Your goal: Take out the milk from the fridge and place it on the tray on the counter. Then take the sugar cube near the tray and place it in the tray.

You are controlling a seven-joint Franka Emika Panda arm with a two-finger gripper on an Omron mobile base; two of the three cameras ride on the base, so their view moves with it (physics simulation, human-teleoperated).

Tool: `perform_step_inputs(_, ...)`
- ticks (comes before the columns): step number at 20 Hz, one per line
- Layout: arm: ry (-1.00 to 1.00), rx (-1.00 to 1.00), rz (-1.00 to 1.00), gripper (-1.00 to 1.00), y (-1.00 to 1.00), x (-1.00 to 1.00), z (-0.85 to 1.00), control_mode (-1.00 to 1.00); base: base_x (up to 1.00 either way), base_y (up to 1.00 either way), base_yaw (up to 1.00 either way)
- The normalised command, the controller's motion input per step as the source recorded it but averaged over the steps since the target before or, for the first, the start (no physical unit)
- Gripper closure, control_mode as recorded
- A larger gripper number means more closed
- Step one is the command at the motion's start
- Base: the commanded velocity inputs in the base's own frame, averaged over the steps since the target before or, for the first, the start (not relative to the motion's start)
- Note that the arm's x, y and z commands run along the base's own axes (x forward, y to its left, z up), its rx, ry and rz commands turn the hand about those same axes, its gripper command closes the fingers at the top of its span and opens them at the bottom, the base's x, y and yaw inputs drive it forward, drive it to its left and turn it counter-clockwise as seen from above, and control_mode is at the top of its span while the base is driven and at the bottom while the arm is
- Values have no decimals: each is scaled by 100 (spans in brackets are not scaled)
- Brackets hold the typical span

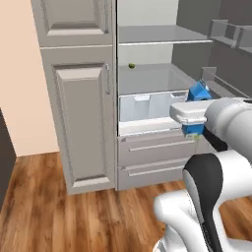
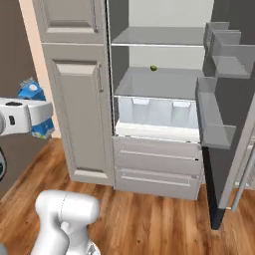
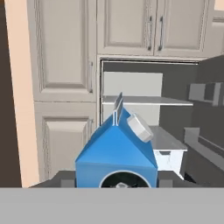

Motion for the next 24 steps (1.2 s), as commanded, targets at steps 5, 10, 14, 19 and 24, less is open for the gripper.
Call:
perform_step_inputs(5,0,0,0,100,0,0,0,100,-56,27,-45)
perform_step_inputs(10,0,0,0,100,0,0,0,100,-4,0,-98)
perform_step_inputs(14,0,0,0,100,0,0,0,100,0,0,-100)
perform_step_inputs(19,0,0,0,100,0,0,0,100,0,0,-100)
perform_step_inputs(24,0,0,0,100,0,0,0,100,0,0,-99)
